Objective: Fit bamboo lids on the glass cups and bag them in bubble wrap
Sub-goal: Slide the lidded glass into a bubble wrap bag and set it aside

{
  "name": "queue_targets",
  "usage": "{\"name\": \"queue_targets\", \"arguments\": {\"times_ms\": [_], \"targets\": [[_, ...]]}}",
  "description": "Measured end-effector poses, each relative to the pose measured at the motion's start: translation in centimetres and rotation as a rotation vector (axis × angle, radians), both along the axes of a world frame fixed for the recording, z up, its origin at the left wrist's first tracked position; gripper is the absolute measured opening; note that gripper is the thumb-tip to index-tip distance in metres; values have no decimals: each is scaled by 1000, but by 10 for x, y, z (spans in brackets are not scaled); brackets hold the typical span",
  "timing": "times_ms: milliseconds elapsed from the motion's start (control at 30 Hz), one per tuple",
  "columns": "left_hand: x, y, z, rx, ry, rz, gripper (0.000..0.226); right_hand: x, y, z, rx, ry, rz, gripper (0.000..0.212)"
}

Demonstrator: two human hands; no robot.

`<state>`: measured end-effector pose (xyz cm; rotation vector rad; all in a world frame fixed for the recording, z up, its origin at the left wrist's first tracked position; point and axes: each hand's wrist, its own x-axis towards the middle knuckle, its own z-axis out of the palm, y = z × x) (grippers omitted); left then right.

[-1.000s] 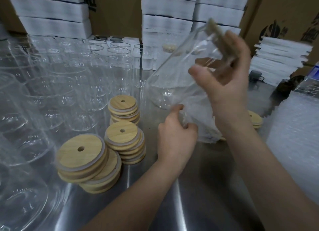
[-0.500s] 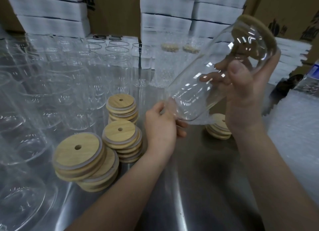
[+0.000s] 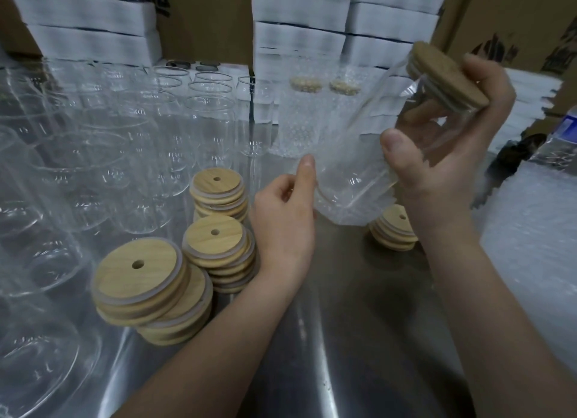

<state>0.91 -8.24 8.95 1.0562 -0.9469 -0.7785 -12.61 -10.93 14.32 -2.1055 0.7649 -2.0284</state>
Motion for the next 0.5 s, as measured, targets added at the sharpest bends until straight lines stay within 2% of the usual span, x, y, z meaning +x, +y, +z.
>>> {"name": "queue_targets", "arguments": {"times_ms": [133, 200, 300, 367, 500], "targets": [[0, -3, -4, -146, -112, 59, 39, -1, -4, -4, -18, -11, -74, 70], [0, -2, -7, -203, -205, 92, 38, 0, -5, -5, 3, -45, -64, 68], [-2, 3, -7, -279, -336, 101, 48, 2, -5, -8, 37, -95, -88, 66], [-4, 5, -7, -296, -498, 88, 60, 4, -4, -11, 63, -130, -103, 64], [-7, 3, -11, -170, -827, 82, 95, 8, -2, -12, 130, -214, -112, 64]]}}
